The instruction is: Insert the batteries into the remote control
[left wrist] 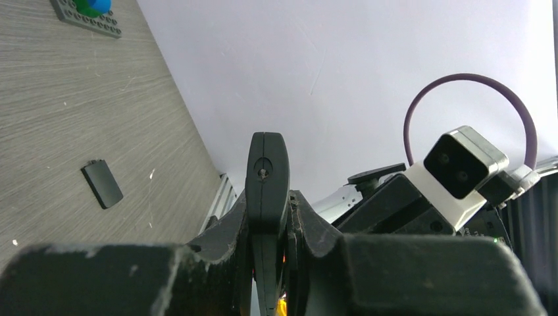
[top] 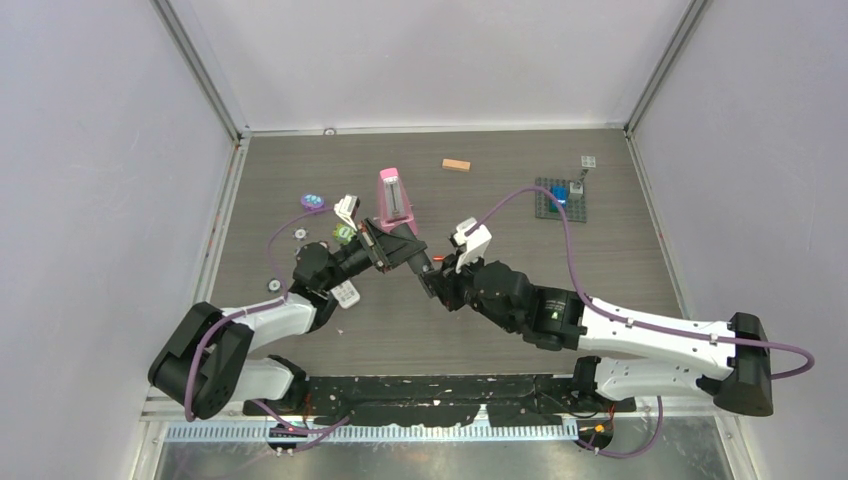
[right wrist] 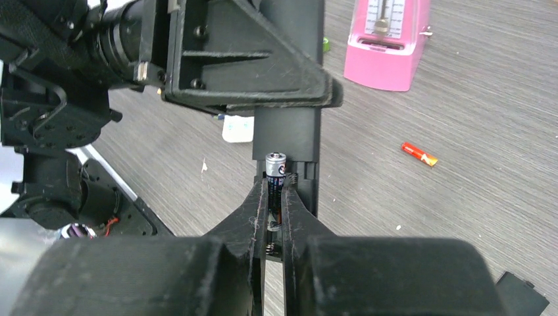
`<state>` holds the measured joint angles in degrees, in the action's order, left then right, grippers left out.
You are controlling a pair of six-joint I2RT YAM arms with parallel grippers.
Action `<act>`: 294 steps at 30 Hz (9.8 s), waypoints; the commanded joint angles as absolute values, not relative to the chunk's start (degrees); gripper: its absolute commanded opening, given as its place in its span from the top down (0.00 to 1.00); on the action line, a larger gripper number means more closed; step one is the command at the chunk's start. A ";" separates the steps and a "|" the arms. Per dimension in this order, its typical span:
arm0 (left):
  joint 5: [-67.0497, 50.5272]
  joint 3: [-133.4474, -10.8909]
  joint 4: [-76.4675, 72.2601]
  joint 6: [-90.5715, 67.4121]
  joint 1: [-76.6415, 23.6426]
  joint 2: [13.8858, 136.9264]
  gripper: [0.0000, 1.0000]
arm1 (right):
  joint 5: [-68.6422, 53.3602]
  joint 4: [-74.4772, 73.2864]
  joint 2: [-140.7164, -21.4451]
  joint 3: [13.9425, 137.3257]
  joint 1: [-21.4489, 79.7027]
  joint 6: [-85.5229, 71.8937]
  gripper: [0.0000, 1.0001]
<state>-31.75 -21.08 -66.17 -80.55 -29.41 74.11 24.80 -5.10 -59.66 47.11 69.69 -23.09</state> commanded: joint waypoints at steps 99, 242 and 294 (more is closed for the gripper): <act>-32.37 -21.97 -73.67 -82.26 -29.44 75.08 1.00 | -7.45 18.11 -62.75 34.31 53.61 -74.61 0.59; -39.86 -20.32 -14.50 -62.78 -6.95 35.50 1.00 | 15.77 -51.84 -122.40 93.74 42.27 -85.82 0.92; -40.76 -15.82 -36.21 -78.36 -18.28 48.76 1.00 | 1.43 -42.12 -83.37 82.75 66.93 -32.13 0.90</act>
<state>-41.15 -15.79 -33.61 -77.87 -18.04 48.62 -1.30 -40.77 -82.41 78.72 66.00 -32.42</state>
